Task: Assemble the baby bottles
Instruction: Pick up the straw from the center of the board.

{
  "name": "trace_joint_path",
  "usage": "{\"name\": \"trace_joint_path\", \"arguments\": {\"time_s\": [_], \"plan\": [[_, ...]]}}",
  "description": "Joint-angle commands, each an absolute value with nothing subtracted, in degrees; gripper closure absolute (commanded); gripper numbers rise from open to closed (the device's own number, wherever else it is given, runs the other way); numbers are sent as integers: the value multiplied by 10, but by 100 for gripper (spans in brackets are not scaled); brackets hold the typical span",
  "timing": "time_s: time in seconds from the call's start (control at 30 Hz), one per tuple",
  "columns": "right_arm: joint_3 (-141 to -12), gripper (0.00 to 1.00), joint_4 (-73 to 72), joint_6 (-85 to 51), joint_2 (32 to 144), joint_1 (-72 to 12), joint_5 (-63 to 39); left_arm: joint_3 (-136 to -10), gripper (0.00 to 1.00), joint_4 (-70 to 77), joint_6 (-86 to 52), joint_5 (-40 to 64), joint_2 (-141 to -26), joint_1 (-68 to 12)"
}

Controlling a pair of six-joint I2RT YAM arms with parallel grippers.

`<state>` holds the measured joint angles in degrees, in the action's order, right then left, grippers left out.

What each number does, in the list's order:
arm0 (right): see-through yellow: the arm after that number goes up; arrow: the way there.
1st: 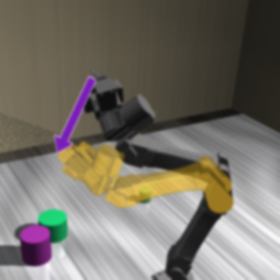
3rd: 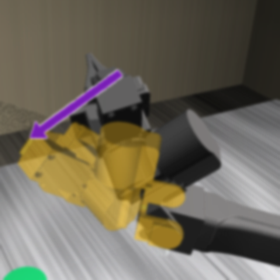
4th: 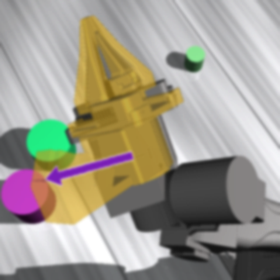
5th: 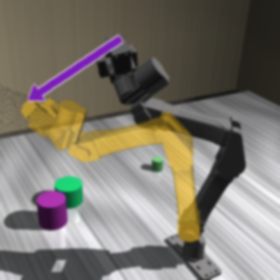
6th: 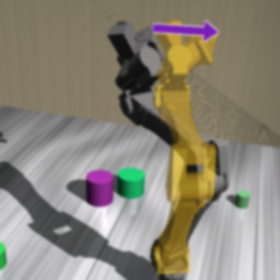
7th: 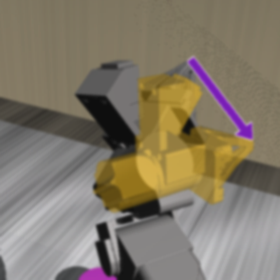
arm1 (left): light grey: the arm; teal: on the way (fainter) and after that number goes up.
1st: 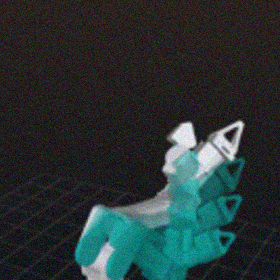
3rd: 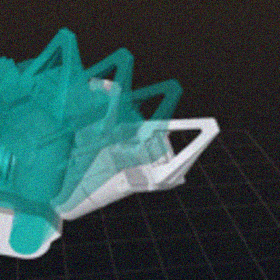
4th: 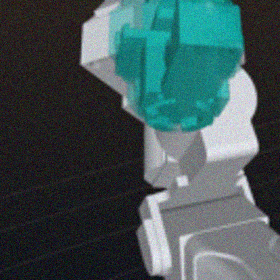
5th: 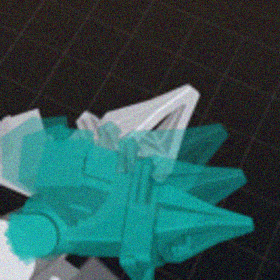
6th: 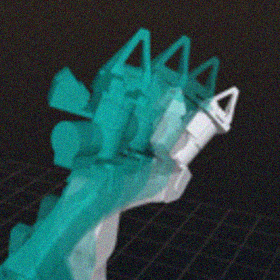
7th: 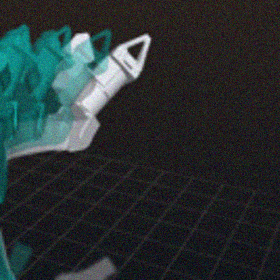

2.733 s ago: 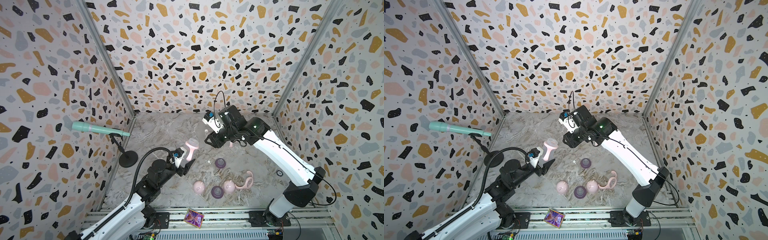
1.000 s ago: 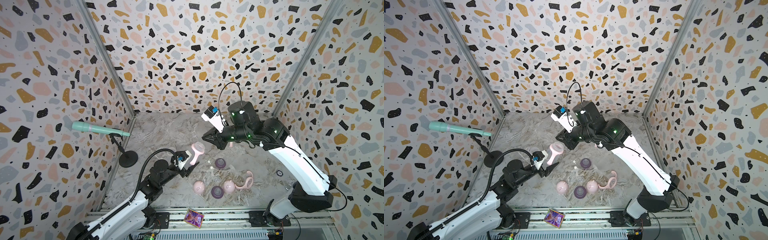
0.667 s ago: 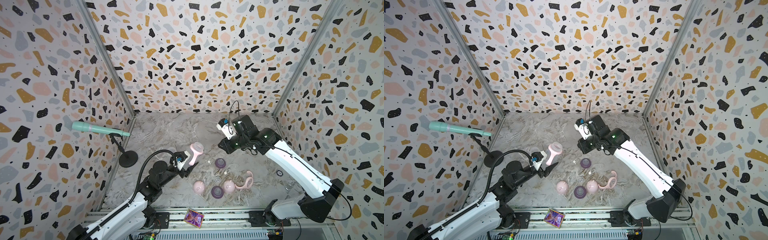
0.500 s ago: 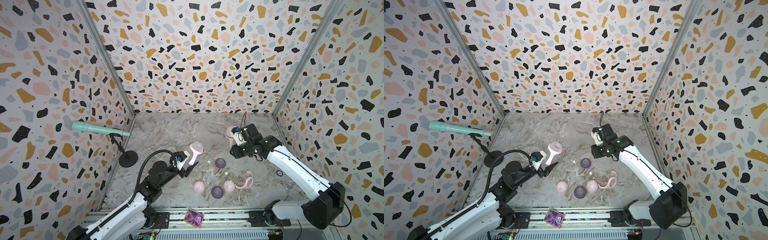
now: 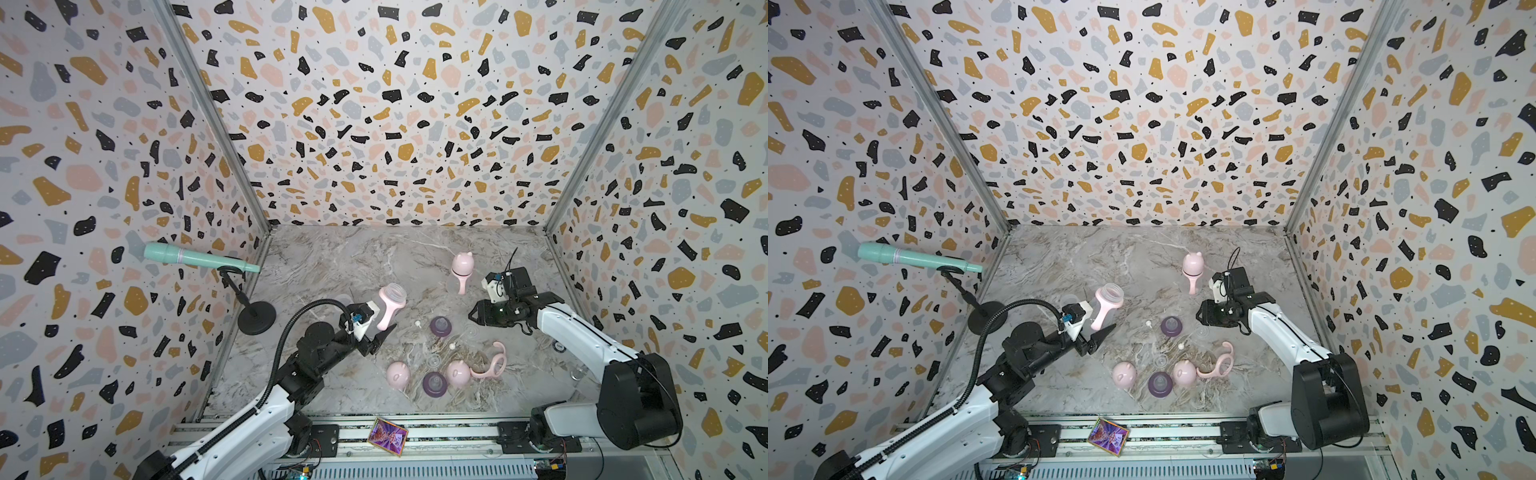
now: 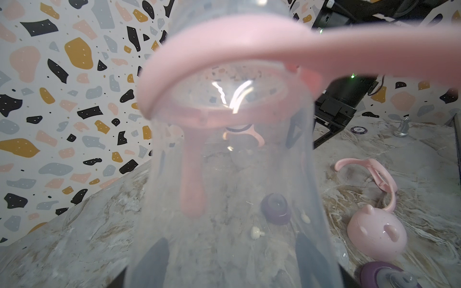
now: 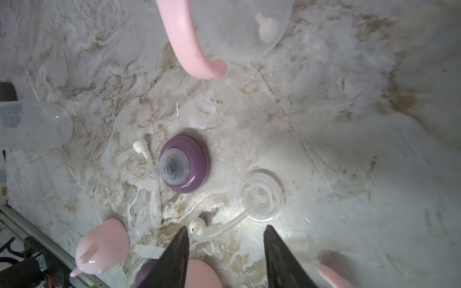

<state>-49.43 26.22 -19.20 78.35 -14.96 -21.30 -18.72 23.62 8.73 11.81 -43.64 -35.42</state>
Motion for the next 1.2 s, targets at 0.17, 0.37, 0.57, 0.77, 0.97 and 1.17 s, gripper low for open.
{"name": "trace_joint_path", "arguments": {"time_s": [0.17,0.37,0.57,0.77,0.97,1.17], "plan": [[-481,56,225,-197,837,-149,-249,-191,67,262,83,130,-433,-356],[-483,58,256,-183,861,-159,-214,-196,67,255,86,131,-430,-357],[-477,61,266,-182,872,-173,-201,-197,67,255,91,132,-424,-357],[-465,70,265,-185,878,-176,-194,-196,67,253,91,131,-417,-357],[-462,83,266,-188,867,-178,-183,-194,67,253,91,131,-411,-357],[-474,91,283,-187,811,-184,-172,-194,67,255,88,132,-412,-357]]}}
